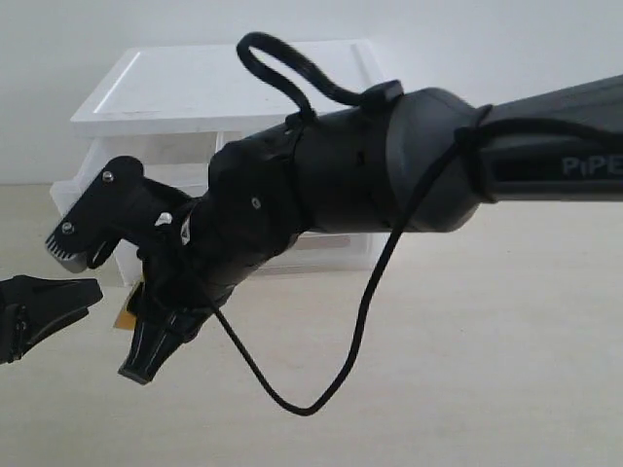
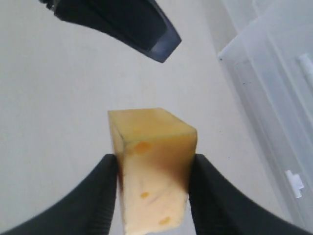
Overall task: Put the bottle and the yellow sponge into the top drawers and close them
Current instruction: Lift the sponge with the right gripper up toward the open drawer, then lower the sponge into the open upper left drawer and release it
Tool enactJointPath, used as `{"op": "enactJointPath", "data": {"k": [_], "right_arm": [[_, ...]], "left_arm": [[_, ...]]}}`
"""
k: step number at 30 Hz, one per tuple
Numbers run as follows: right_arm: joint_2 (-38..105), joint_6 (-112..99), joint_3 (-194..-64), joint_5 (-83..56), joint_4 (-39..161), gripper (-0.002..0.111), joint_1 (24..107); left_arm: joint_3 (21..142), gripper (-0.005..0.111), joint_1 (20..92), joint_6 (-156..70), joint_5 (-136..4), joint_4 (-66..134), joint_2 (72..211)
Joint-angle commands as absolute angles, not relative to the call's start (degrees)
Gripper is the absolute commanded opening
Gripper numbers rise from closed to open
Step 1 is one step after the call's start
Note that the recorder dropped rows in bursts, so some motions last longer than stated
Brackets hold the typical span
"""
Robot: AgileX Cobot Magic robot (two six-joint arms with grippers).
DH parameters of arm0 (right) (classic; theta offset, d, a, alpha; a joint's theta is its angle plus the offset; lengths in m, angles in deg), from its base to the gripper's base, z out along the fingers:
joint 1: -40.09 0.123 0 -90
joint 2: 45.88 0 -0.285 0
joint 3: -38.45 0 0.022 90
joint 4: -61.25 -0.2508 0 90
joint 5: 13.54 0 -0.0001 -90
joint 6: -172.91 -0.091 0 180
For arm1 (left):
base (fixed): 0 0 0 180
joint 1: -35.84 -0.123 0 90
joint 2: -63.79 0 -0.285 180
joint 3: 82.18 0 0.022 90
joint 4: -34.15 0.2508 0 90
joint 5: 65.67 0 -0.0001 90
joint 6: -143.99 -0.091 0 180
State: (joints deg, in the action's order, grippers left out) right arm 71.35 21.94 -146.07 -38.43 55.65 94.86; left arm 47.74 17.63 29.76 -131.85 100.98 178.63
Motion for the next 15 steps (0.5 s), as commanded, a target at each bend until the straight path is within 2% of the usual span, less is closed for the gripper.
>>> {"op": "enactJointPath", "data": {"k": [1,15], "right_arm": [[68.9,21.4,-146.9,-38.3,55.9,0.0,93.9],[68.3,20.3,-162.0,-38.7,56.0,0.0,93.2]], "left_arm": [[47.5,0.044,17.5,30.4,-131.7,100.4,178.5],[47.5,0.044,17.5,30.8,-132.3,100.5,178.5]]}}
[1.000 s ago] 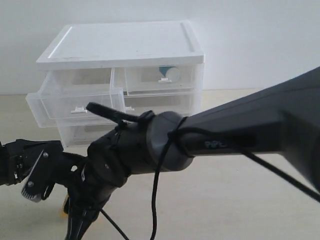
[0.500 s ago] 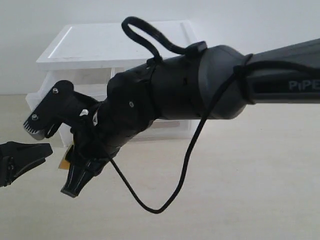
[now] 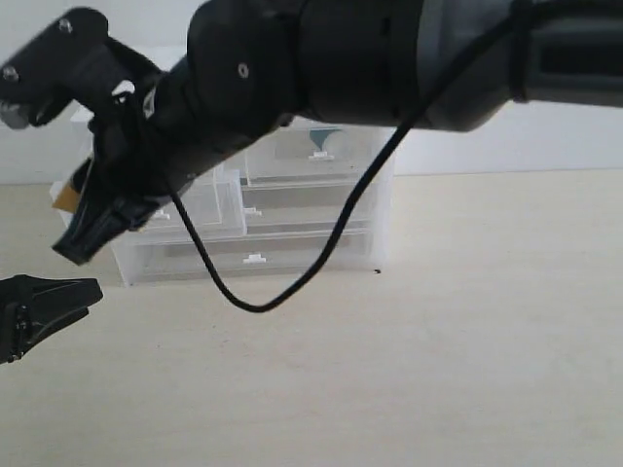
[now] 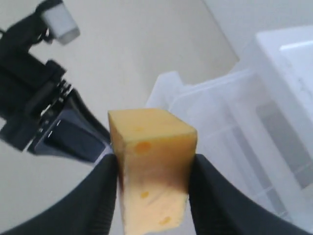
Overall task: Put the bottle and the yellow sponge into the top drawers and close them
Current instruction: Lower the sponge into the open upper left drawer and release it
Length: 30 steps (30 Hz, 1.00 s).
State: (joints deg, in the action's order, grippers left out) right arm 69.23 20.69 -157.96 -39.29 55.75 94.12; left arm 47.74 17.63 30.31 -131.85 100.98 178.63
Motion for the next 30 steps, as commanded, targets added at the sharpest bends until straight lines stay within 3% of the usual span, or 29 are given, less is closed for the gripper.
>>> {"op": "enactJointPath", "data": {"k": [1,10,23,28,30], "right_arm": [[68.4,20.3,-163.0,-38.7,56.0,0.0,92.8],[70.0,17.0,-165.2,-35.4,55.6,0.0,87.0],[76.8,15.6,-165.6,-29.1,54.1,0.002,86.5],[77.2,12.3,-165.6,-28.0,54.1,0.055,86.3],[77.2,12.1,-165.6,-27.9,54.1,0.055,86.3]], "left_arm": [[47.5,0.044,17.5,30.8,-132.6,100.7,178.5],[47.5,0.044,17.5,30.8,-133.7,101.0,178.5],[47.5,0.044,17.5,30.8,-134.6,101.0,178.5],[47.5,0.044,17.5,30.9,-134.6,101.4,178.5],[47.5,0.044,17.5,31.0,-134.6,101.3,178.5]]}}
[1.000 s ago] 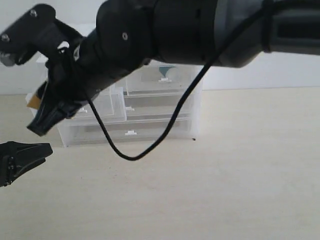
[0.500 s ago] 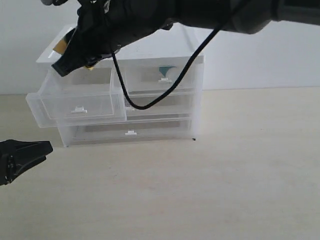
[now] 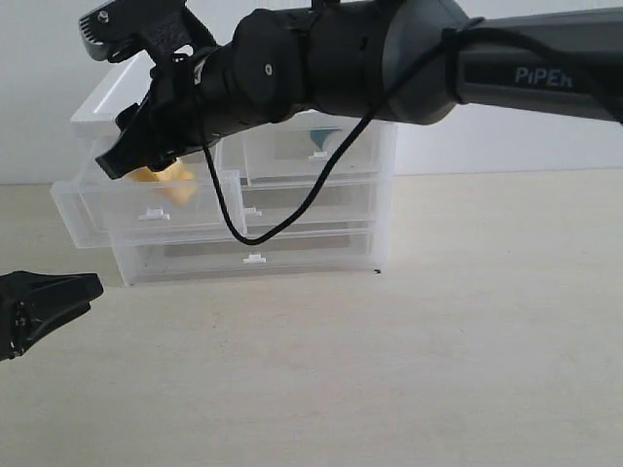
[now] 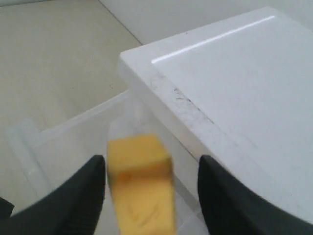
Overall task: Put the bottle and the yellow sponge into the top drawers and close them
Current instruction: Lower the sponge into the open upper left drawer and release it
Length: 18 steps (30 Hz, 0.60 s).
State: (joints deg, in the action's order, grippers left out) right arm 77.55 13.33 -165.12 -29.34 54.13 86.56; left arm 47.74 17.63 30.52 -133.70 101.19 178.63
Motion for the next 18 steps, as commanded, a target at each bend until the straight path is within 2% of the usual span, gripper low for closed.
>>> {"op": "enactJointPath", "data": {"k": [1,7,18], "right_arm": [[77.2,12.1,-165.6,-27.9,54.1,0.055,86.3],[75.2,11.3,-165.6,-29.4,54.4,0.055,86.2],[67.4,1.8,-165.6,-54.5,56.2,0.055,76.2]], "left_arm": [[47.5,0.044,17.5,31.0,-134.6,101.3,178.5],[47.5,0.044,17.5,31.0,-135.0,101.6,178.5],[47.5,0.044,20.3,32.6,-135.6,104.9,178.5]]}}
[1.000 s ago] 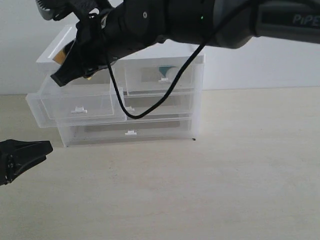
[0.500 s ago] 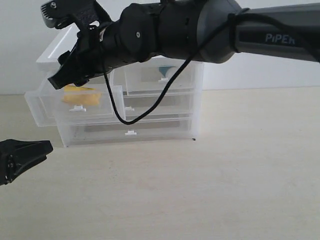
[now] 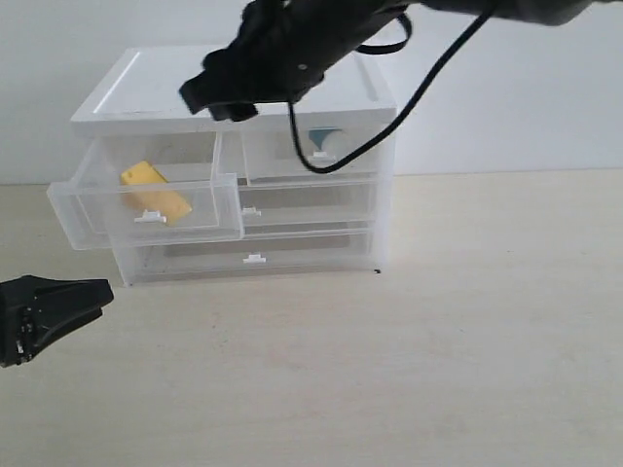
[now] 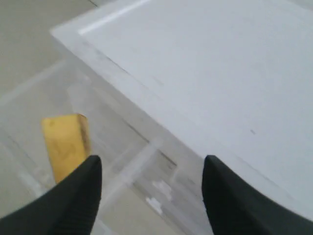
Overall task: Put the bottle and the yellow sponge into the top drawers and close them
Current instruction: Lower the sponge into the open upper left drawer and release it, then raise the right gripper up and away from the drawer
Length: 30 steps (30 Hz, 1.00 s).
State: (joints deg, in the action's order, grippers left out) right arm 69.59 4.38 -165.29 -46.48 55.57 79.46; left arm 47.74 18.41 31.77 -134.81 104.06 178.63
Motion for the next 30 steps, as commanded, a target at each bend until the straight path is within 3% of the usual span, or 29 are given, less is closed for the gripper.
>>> {"op": "enactJointPath", "data": {"k": [1,9,20,25,30], "right_arm": [[67.1,1.8,-165.5,-56.1,56.0,0.055,75.7],[62.3,0.9,-159.2,-60.3,56.0,0.054,75.3],[56.3,1.3,-146.0,-53.9,57.4,0.054,75.0],[56.3,1.3,-145.6,-52.8,57.1,0.054,75.0],[56.3,1.3,-145.6,-52.8,56.5,0.054,75.0]], "left_arm": [[47.5,0.044,20.9,32.6,-135.6,104.9,178.5],[48.3,0.044,26.6,33.8,-135.6,104.5,178.5],[50.9,0.039,28.5,39.3,-135.6,101.2,170.3],[54.6,0.052,28.5,45.5,-135.6,102.8,169.4],[56.2,0.053,28.5,48.6,-135.6,102.2,169.4]]}}
